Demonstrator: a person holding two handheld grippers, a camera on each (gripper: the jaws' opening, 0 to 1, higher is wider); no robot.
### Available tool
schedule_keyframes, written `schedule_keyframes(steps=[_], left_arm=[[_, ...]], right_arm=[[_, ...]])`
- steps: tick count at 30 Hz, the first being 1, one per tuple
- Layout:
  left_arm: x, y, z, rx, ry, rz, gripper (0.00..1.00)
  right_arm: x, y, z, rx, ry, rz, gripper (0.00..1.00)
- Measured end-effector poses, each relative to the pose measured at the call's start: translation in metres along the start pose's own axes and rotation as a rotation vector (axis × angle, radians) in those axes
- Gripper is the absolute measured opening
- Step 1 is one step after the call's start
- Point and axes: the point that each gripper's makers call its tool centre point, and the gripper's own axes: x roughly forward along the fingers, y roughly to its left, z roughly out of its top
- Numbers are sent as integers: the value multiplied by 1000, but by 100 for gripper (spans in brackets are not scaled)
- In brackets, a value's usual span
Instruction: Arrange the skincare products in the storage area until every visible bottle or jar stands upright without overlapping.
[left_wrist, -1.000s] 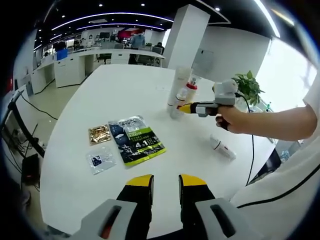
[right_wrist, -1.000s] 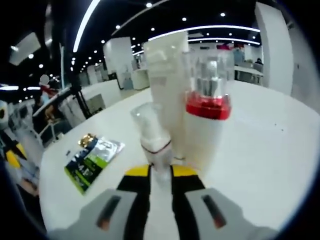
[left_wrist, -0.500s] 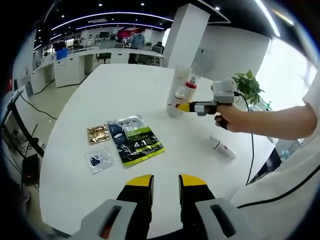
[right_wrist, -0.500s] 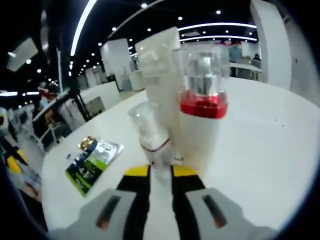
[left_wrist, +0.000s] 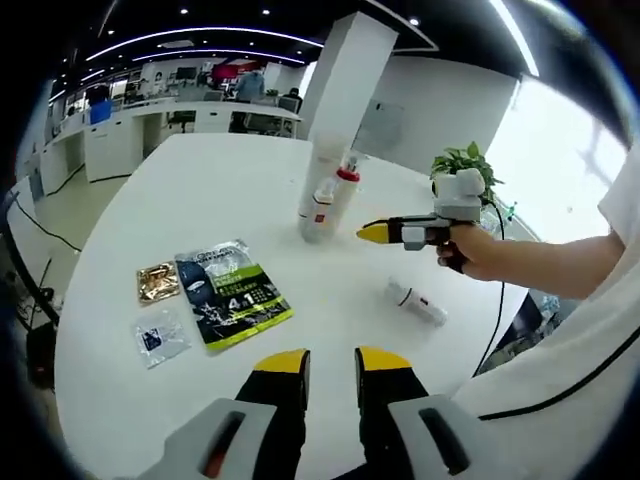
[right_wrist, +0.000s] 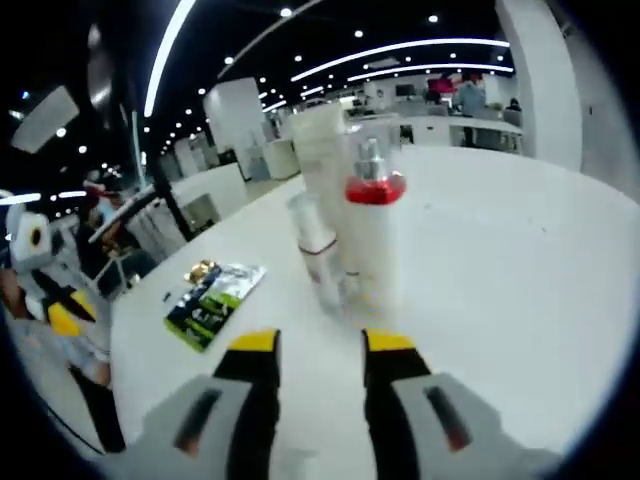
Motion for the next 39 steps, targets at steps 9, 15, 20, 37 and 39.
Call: schedule_keyframes(steps=[9, 15, 20, 37, 39], left_arm=[[24, -15, 3, 38, 32, -49, 19], [33, -24, 4, 50, 32, -82, 19], [41, -34, 2, 49, 36, -112, 19], [42, -45, 5, 52, 31, -150, 20], [41, -53, 11, 9, -3, -192, 22]], right_arm=[[-53, 2, -42, -53, 89, -41, 31], [-78, 13, -79, -63, 165, -39, 31], [-83, 23, -97, -58, 214, -26, 31], [-77, 21, -132, -107, 327, -74, 22], [-77, 21, -133, -115, 333, -81, 21]])
